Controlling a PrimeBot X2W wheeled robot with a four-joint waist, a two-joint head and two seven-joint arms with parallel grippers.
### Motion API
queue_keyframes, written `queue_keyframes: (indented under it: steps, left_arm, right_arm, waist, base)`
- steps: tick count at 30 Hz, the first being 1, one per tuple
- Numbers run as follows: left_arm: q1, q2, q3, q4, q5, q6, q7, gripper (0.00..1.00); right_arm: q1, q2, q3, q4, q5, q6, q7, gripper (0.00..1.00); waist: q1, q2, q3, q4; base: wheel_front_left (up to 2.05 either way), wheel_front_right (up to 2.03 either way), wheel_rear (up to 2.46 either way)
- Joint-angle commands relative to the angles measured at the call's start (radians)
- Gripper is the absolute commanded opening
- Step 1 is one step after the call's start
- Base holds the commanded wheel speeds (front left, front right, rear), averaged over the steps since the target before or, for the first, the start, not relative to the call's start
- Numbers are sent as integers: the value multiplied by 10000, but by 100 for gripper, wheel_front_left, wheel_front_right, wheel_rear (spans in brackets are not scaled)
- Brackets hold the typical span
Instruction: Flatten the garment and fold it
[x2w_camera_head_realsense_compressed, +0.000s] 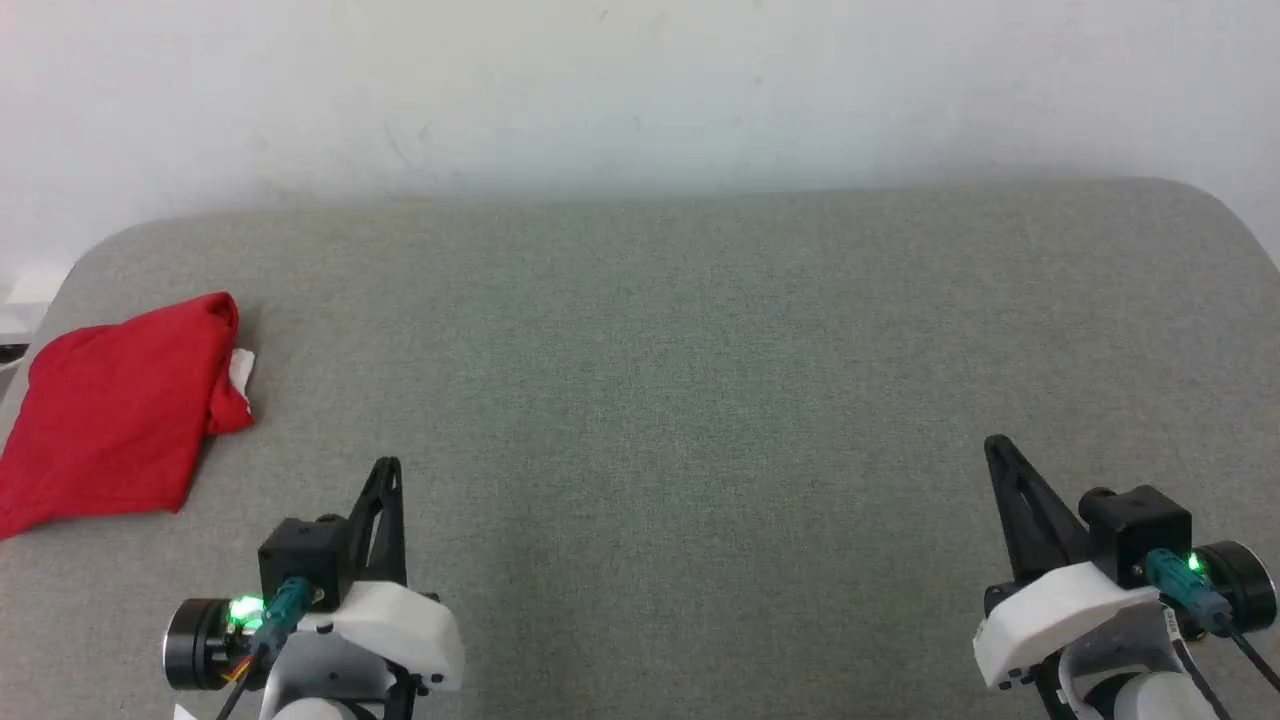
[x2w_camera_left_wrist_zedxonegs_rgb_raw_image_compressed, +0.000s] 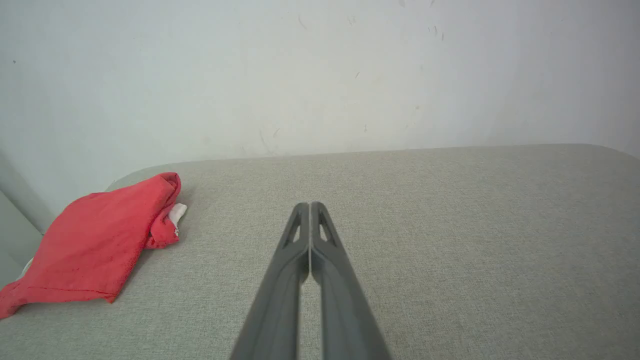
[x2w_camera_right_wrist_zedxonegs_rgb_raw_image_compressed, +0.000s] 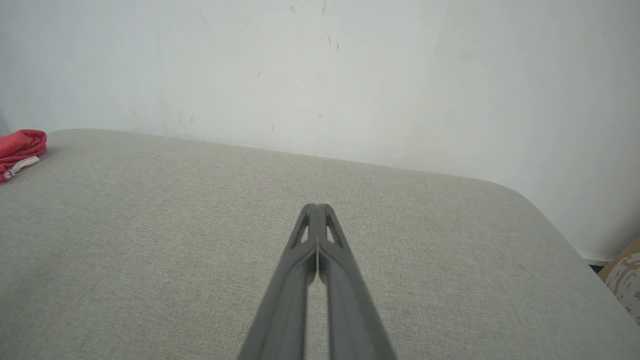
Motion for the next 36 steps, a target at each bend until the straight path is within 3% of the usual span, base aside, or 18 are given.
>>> queue_keyframes:
  steps: [1, 36]
  left_arm:
    - [-18, 35, 41, -58, 64, -81, 1, 0]
    - [-18, 35, 41, -58, 64, -81, 1, 0]
  right_arm:
    - [-59, 34, -1, -64, -74, -21, 5, 0]
    - [-59, 34, -1, -64, -74, -21, 5, 0]
  waist:
    - [0, -1, 0, 0]
    - [0, -1, 0, 0]
  base:
    - [0, 0, 0]
    - [0, 0, 0]
